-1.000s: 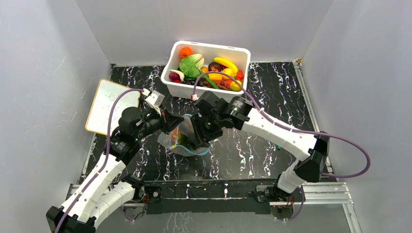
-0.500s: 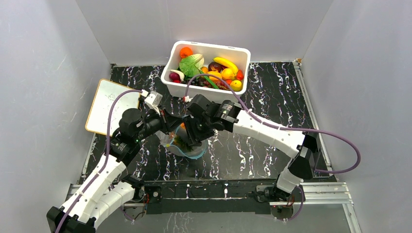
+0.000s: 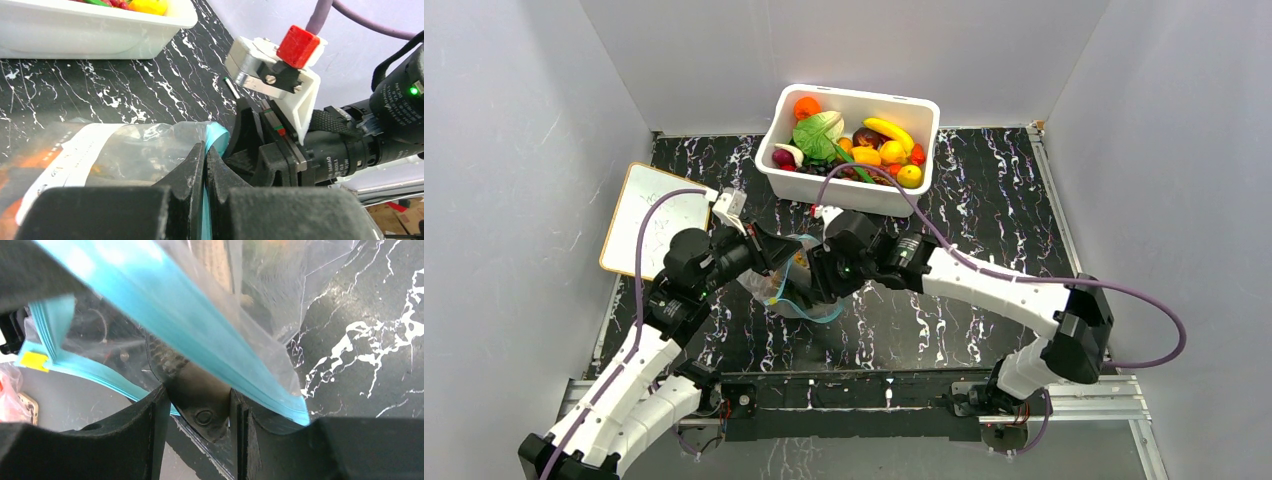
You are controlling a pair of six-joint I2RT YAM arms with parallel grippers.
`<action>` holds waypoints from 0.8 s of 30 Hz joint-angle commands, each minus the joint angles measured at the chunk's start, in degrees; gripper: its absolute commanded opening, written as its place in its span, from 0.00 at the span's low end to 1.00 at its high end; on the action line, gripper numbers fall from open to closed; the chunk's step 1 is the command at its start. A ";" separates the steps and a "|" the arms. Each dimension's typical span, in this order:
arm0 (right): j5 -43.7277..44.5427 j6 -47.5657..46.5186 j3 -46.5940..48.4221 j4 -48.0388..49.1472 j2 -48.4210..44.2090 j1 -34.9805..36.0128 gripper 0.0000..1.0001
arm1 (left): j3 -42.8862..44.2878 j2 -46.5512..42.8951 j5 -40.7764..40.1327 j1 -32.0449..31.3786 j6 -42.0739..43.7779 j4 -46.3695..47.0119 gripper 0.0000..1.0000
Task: Place the food in the zip-top bag and seal the zipper
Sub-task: Place the fake fish in the zipper food storage bag.
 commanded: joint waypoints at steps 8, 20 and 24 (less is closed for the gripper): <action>2.48 -3.84 4.39 8.71 5.22 0.30 0.39 | -1.91 -1.64 1.61 -0.17 -6.93 4.60 0.00; 5.24 -5.98 -6.54 23.33 0.15 0.23 0.54 | -0.80 -2.83 0.55 -0.17 -12.48 4.46 0.00; 4.50 -3.81 -4.35 17.00 -1.54 0.30 0.64 | -0.61 -2.69 -2.28 -0.17 -10.82 2.21 0.00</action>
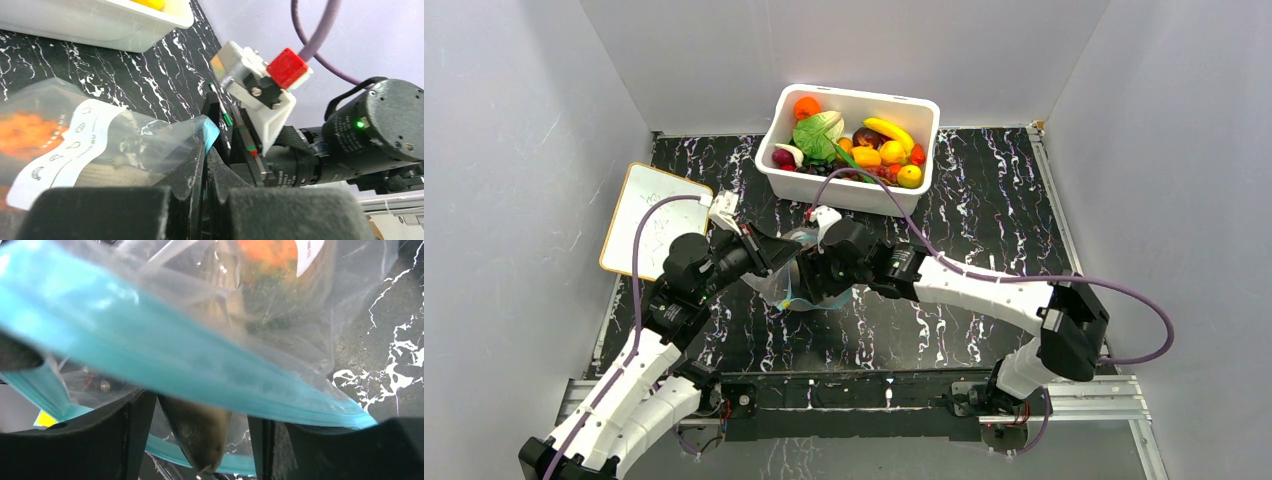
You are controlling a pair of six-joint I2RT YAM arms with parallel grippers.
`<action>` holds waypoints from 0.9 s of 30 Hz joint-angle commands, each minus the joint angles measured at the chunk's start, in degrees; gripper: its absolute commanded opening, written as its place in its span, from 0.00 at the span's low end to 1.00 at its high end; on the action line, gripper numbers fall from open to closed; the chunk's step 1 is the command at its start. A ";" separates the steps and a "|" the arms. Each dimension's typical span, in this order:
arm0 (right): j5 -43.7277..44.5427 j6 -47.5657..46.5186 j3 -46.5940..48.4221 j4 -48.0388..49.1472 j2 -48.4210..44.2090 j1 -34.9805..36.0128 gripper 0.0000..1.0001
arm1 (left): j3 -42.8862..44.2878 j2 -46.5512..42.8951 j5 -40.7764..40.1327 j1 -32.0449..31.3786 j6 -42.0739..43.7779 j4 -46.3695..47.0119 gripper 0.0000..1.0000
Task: Place the food in the zip-top bag and seal the zipper
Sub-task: Place the fake fish in the zipper food storage bag.
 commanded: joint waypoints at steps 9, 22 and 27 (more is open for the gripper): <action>-5.36 18.76 -1.42 -7.90 -16.79 0.18 0.60 | 2.13 -1.31 -4.12 -0.17 0.88 -0.96 0.00; 9.24 28.30 -16.44 -0.43 -24.05 0.17 0.56 | 3.28 -1.20 -5.33 -0.17 0.23 -2.13 0.00; 10.90 24.10 -14.28 1.52 -19.56 0.17 0.38 | 3.81 -1.40 -5.26 -0.17 0.54 -2.77 0.00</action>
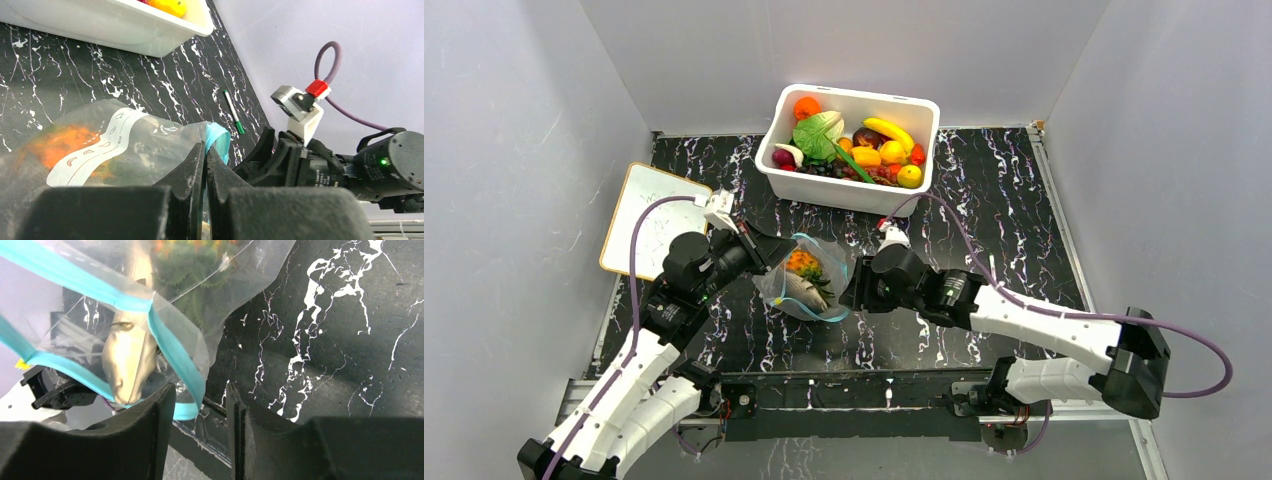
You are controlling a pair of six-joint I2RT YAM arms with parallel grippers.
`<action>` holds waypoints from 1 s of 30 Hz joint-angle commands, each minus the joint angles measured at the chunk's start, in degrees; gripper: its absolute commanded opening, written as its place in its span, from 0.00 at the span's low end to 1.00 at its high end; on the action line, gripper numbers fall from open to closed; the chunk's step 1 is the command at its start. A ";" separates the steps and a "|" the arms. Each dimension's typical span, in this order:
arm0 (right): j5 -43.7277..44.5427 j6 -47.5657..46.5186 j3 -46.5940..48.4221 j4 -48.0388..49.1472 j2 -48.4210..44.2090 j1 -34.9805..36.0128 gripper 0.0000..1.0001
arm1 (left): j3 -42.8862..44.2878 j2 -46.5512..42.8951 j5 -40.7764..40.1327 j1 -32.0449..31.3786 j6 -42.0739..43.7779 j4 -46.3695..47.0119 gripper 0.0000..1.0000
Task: Place the food in the zip-top bag and seal the zipper
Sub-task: Place the fake fish in the zipper food storage bag, then adjust the zipper food storage bag at the center of the board.
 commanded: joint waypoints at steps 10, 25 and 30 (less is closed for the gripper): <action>7.60 -13.04 15.40 7.24 3.63 0.07 0.00 | 11.38 -2.02 -1.37 -0.18 13.81 -9.12 0.00; 0.30 -16.28 16.08 14.41 13.97 -3.53 0.00 | 14.24 -2.17 0.89 -0.18 26.92 -19.72 0.00; -2.26 -19.90 17.83 13.88 18.43 -5.92 0.00 | 10.59 -2.98 5.16 -0.17 29.01 -16.84 0.00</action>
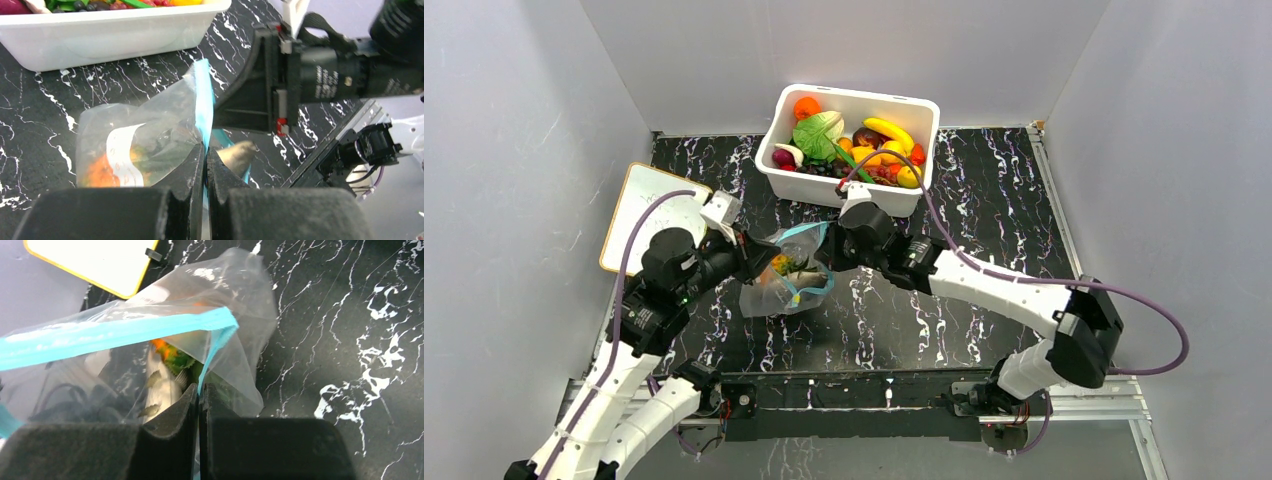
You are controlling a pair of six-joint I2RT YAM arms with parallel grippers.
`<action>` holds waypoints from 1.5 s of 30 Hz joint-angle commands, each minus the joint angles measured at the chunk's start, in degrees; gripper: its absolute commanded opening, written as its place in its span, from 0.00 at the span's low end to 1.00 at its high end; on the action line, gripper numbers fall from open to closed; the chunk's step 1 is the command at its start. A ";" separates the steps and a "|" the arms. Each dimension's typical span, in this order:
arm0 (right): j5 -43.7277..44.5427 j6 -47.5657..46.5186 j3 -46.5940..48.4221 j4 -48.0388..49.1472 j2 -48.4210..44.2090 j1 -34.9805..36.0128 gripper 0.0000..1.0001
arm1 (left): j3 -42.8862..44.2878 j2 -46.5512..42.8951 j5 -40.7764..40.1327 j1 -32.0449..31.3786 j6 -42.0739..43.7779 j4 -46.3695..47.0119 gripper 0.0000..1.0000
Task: Place the food in the zip-top bag and seal the zipper
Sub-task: Adjust the zipper food storage bag at the center of the board.
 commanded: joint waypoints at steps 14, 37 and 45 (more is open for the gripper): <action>2.96 -14.77 3.41 -3.23 0.04 -4.13 0.22 | -8.79 0.50 7.91 -0.18 -1.74 12.59 0.00; 8.25 -34.59 31.39 -15.19 16.46 -23.04 0.55 | -14.52 -1.10 12.98 -0.17 3.14 16.41 0.00; 19.38 -27.82 47.90 -26.89 32.31 -26.72 0.61 | -14.87 -1.06 15.42 -0.17 2.90 17.51 0.00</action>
